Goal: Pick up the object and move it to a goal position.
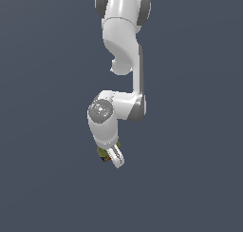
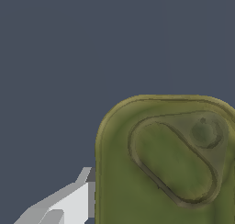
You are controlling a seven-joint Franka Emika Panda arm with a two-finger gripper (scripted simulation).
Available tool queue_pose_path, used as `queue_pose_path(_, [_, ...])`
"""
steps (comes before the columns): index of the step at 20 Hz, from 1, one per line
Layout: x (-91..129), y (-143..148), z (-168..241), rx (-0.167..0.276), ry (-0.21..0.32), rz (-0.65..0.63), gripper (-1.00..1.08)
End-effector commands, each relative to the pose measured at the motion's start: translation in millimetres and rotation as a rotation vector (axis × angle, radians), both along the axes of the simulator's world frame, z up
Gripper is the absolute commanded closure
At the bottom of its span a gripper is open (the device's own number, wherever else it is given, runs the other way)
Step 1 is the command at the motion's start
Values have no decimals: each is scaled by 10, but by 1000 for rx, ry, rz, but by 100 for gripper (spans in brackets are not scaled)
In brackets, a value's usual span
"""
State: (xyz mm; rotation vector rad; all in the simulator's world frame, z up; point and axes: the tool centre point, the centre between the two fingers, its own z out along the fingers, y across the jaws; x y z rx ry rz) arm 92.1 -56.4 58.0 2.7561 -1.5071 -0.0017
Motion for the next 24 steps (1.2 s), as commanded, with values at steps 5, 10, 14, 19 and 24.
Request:
queue_pose_path(5, [-9,58,105,0,0,0,108])
queue_pose_path(10, [-31,202,363,0,0,0,108])
queue_pose_path(14, [-59,381,698,1,0,-1,108])
queue_pose_path(19, [-99,663,1217,0,0,-1,108])
queue_pose_path(24, [-132,942,1736,0,-1,-1,108])
